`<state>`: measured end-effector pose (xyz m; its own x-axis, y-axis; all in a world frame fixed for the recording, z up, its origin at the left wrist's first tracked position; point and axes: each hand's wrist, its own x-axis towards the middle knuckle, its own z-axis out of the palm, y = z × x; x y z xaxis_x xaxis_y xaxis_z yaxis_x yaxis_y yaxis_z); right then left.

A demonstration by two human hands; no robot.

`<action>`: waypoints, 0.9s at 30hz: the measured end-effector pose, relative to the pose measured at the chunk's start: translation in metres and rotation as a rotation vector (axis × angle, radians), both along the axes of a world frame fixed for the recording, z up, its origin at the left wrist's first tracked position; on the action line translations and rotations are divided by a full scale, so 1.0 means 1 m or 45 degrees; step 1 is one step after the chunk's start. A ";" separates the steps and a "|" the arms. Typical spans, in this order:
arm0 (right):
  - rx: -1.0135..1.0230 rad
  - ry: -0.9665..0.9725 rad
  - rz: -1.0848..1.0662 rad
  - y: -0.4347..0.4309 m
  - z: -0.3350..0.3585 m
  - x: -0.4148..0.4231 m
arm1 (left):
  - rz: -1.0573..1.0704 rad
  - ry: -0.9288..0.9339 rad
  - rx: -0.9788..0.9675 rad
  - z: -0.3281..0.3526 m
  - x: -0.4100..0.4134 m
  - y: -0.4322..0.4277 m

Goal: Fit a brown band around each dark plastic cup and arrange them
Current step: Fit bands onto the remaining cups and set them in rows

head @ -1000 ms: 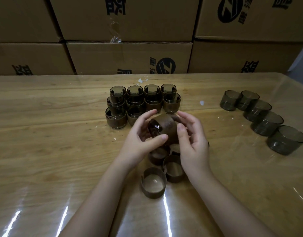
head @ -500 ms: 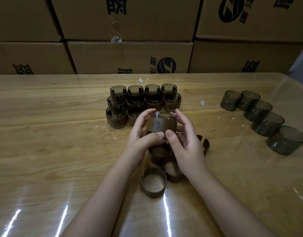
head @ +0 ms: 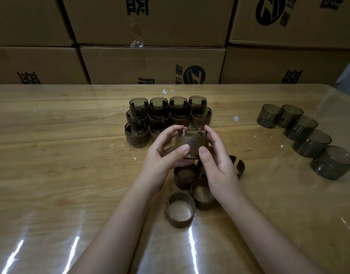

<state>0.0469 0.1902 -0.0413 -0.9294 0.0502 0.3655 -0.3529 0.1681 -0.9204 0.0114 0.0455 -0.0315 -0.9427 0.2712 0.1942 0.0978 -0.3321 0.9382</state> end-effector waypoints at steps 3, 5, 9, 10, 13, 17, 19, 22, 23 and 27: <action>-0.008 -0.008 -0.010 0.001 0.000 -0.001 | 0.000 -0.001 0.008 0.000 0.001 0.003; -0.011 -0.007 -0.010 0.001 0.000 -0.001 | -0.008 0.013 0.000 0.001 0.001 0.003; 0.003 0.009 -0.021 0.000 0.000 0.000 | -0.004 0.024 -0.015 0.004 0.003 0.001; 0.003 0.011 -0.021 0.000 0.000 -0.001 | -0.003 0.024 -0.016 0.004 0.003 0.001; -0.014 -0.011 -0.010 0.000 0.000 -0.001 | 0.011 0.034 -0.042 0.005 0.004 0.001; -0.014 -0.027 -0.012 0.000 0.000 0.000 | 0.034 0.028 -0.042 0.007 0.004 0.002; -0.016 -0.030 -0.012 0.000 0.001 0.000 | 0.036 0.028 -0.045 0.008 0.005 0.002; -0.020 -0.037 -0.018 -0.001 0.003 0.000 | 0.051 0.031 -0.064 0.010 0.007 0.004; -0.019 -0.036 -0.020 -0.001 0.003 0.001 | 0.062 0.034 -0.070 0.010 0.007 0.004; -0.028 -0.016 -0.020 -0.002 0.002 0.001 | 0.109 0.072 -0.094 0.010 0.007 0.005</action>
